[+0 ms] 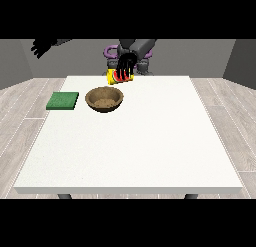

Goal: Pick the cup and pour the ball into the bowl, then pick the bowl and place it on the pad

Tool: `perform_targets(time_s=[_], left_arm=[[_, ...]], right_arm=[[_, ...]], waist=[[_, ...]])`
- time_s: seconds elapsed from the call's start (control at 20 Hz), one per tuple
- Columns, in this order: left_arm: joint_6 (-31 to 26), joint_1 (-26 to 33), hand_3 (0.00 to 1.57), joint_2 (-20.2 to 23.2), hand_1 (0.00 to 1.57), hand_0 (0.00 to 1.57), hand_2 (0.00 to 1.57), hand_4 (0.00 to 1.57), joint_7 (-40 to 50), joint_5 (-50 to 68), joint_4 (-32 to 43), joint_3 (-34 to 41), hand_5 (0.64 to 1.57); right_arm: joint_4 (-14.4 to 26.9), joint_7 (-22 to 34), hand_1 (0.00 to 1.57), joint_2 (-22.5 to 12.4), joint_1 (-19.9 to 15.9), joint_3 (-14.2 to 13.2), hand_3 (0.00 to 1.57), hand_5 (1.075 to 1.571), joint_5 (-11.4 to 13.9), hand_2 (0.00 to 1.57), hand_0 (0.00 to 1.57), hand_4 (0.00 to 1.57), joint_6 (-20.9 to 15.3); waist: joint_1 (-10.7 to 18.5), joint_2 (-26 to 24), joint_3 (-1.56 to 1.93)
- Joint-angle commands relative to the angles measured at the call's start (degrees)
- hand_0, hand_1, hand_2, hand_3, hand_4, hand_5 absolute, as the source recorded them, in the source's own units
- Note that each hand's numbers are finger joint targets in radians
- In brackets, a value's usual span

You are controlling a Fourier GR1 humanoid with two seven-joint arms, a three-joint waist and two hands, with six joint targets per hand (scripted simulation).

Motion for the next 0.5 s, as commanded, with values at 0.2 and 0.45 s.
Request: perform_targets(time_s=[0.2, 0.45], left_arm=[[-12.6, -7.0, 1.57, -0.4, 1.22, 1.22, 1.57, 1.06, 10.6, -11.2, 1.8, -9.3, 1.571], [-22.2, 0.0, 1.56, -0.4, 0.25, 0.25, 1.23, 1.08, 10.6, -10.8, -7.3, -15.9, 1.57]], right_arm=[[1.1, 0.5, 0.0, 2.4, -3.2, 2.3, 0.29, 1.552, 1.5, 0.0, 0.0, 0.69, -2.3], [3.5, -1.0, 0.0, 3.9, -1.3, 3.8, 0.32, 1.553, 3.4, 0.0, 0.0, 0.69, -2.0]], waist=[[-2.1, -0.1, -0.07], [-1.8, -4.1, -0.08]])
